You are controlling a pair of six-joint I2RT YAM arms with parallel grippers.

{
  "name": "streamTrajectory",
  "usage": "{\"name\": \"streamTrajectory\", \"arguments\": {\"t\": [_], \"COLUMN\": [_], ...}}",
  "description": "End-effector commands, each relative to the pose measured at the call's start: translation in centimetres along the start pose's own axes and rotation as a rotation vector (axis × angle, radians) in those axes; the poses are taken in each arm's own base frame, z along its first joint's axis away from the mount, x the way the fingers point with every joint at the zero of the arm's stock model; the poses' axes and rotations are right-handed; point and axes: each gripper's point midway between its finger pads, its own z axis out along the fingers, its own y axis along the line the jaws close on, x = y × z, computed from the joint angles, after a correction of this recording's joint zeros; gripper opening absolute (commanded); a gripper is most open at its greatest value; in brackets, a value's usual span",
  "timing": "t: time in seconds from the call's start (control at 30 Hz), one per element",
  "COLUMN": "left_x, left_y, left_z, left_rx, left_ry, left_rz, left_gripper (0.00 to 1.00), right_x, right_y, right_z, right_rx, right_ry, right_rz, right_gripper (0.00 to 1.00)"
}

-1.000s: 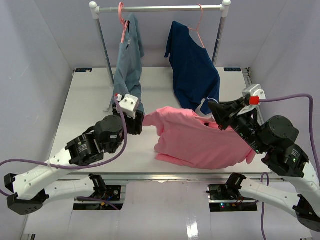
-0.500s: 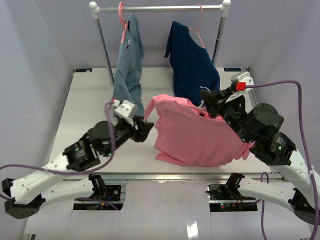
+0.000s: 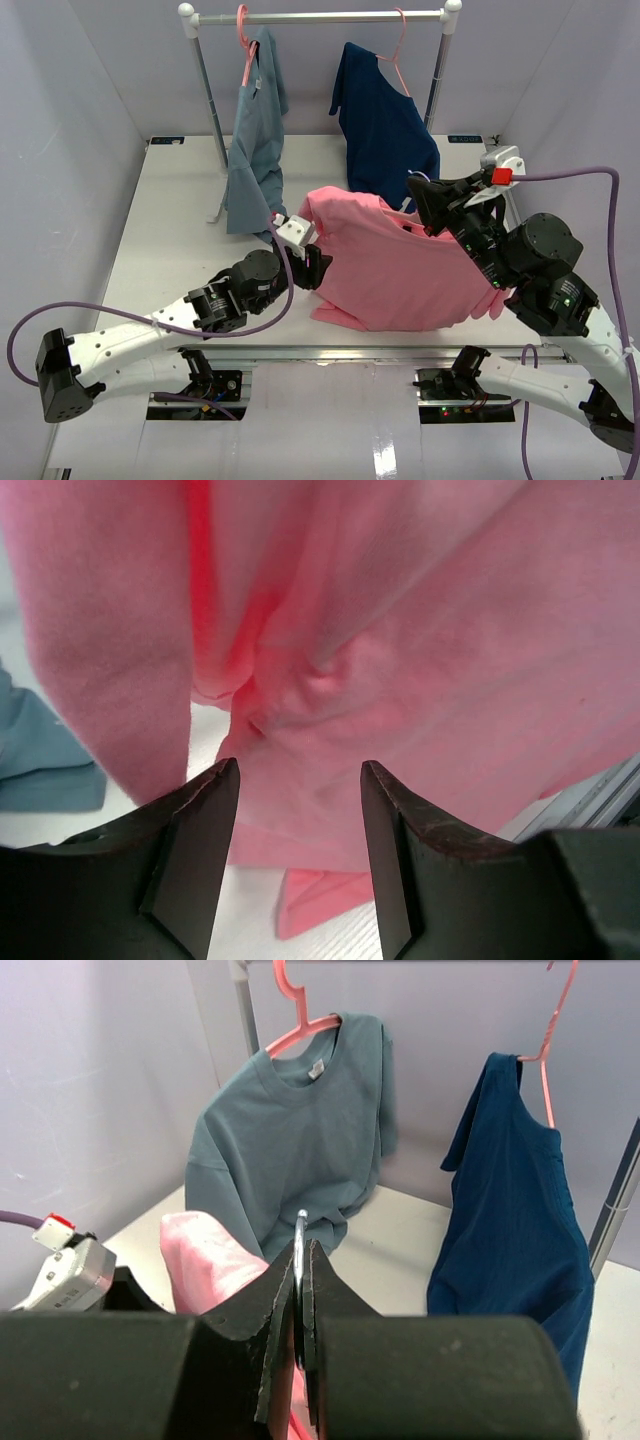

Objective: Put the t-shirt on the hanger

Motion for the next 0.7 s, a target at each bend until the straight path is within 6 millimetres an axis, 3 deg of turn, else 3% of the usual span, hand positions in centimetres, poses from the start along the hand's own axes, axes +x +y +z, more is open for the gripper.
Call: {"name": "streamTrajectory", "arguments": {"t": [0.0,0.13,0.23,0.27,0.33,0.67], "left_x": [-0.6,0.1,0.2,0.3,0.6,4.6], "left_y": [-1.2,-1.9,-2.4,-2.6,-2.6,1.0], "left_z": [1.3,2.5,3.1,3.2,3.1,0.1], "left_rx": [0.039,0.055,0.071,0.08,0.085,-0.016], "left_ry": [-0.07,-0.055,-0.053,-0.049,-0.044,-0.005], "left_rz": [-0.033,-0.033,-0.031,-0.03,-0.033,-0.073], "left_gripper": [0.62,0.56,0.1,0.02,0.0,0.0], "right_x": [-3.8,-4.4,-4.8,-4.8,-4.9,-6.9], "right_y": [-0.3,-0.3,-0.2,-0.3,-0.6,-4.1], "right_z": [-0.5,-0.3,-0.2,-0.3,-0.2,0.1], "right_rx": [0.013,0.017,0.015,0.018,0.037,0.24], "right_ry": [-0.167,-0.203,-0.218,-0.222,-0.226,-0.277], "right_rz": [0.083,0.104,0.116,0.118,0.12,-0.007], "right_gripper": [0.08,0.08,0.08,0.08,0.08,0.08]}}
